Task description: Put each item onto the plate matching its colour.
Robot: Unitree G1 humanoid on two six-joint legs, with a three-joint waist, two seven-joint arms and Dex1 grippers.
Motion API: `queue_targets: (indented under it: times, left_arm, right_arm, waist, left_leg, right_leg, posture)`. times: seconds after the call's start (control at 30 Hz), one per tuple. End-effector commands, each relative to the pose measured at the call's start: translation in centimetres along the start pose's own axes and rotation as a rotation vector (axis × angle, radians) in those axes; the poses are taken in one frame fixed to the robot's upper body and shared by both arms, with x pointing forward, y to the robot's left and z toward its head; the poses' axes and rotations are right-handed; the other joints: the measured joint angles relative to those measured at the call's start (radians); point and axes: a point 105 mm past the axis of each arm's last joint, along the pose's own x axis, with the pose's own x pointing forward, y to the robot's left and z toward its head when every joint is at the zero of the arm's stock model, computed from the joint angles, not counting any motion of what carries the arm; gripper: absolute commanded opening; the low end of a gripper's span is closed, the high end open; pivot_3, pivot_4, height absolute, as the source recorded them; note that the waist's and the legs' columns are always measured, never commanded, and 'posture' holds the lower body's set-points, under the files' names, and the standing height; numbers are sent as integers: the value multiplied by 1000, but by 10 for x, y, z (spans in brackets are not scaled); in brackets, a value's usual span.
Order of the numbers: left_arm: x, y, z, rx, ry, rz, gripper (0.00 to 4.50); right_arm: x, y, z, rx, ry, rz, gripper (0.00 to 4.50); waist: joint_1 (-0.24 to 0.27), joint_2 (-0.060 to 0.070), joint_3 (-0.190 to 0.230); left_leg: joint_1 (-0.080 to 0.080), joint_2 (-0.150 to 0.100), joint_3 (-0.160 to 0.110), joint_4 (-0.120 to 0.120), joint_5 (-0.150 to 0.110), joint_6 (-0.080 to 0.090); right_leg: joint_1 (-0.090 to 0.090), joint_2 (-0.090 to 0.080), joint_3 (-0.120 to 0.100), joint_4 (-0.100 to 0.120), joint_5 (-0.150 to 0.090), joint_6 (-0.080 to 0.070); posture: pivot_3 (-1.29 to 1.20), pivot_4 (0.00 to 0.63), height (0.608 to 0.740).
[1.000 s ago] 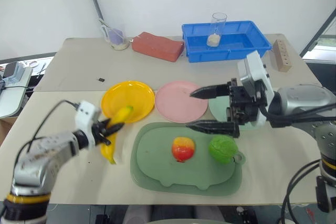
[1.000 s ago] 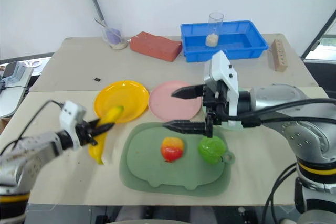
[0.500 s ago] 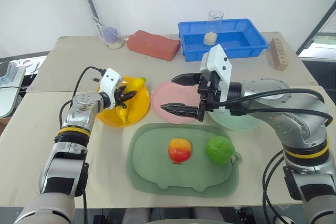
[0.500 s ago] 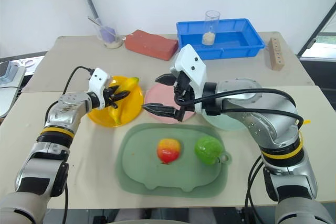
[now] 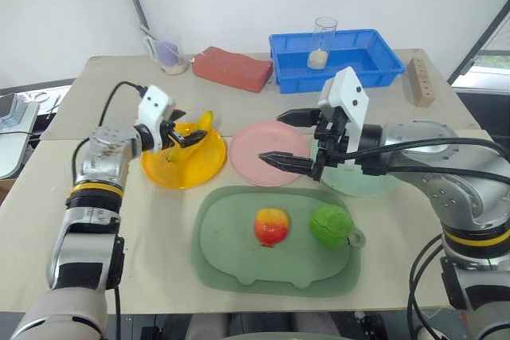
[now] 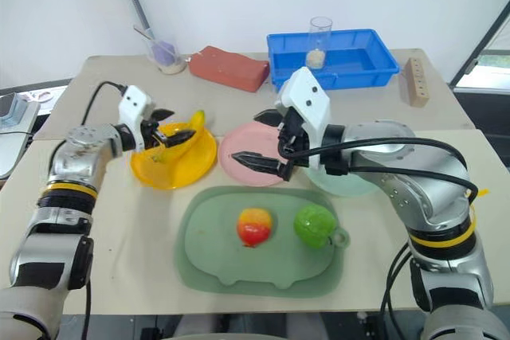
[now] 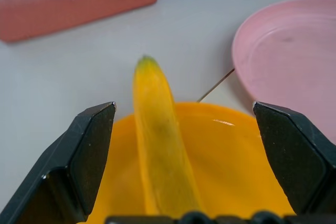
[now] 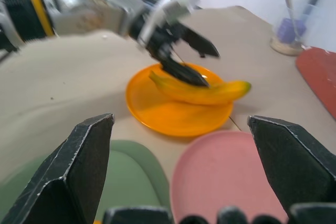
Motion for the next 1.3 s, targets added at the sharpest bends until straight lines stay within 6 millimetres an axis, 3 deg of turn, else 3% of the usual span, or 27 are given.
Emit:
queue_targets:
  times: [0.03,0.1,0.2,0.37,0.53,0.87,1.17,1.3]
  left_arm:
    - [-12,-23,57,108,-125,-167,4461]
    - [-16,-46,64,149,-125,-291,4461]
    - [-21,-87,58,238,-98,-481,4461]
    - [-32,-140,11,366,-17,-714,4461]
    - [-27,-174,-5,392,-71,-802,4461]
    - [-4,-207,-25,431,-134,-847,4461]
    - [11,-219,-29,418,-160,-858,4461]
    - [10,-223,-29,404,-172,-875,3309]
  right_arm:
    - [-20,0,2,-41,6,-10,4500]
    - [-29,4,-4,-47,34,12,4500]
    - [-44,13,-10,-46,67,58,4500]
    - [-68,31,-22,-18,139,97,4500]
    - [-84,48,-31,18,203,116,4500]
    - [-93,78,-41,60,270,149,4500]
    - [-92,79,-41,57,267,116,4500]
    - [-91,78,-41,56,267,111,4500]
  waist:
    - [4,0,0]
    - [5,0,0]
    - [1,1,-1]
    - [-11,3,-1]
    - [-6,1,0]
    - [5,1,0]
    - [1,1,0]
    - [2,1,0]
  left_leg:
    - [0,0,0,0,-1,-2]
    - [-1,0,1,0,-2,-3]
    - [0,0,2,1,-2,-3]
    - [3,0,1,3,1,2]
    - [2,0,0,5,0,1]
    - [-1,-1,5,15,-4,-5]
    - [1,-1,3,16,-4,-4]
    - [1,-1,3,16,-4,-4]
  right_leg:
    - [1,0,0,-1,0,-1]
    - [1,-1,0,-2,-2,-4]
    - [2,-1,1,-3,-2,-4]
    - [9,0,1,-1,-3,-4]
    - [5,-1,1,-3,-4,-7]
    - [10,-5,1,-8,-4,-7]
    - [10,-4,1,-7,-4,-6]
    - [11,-4,1,-7,-4,-6]
  posture:
    - [0,150,740]
    - [0,150,740]
    - [0,150,740]
    - [0,150,740]
    - [0,150,740]
    - [0,150,740]
    - [0,150,740]
    - [0,150,740]
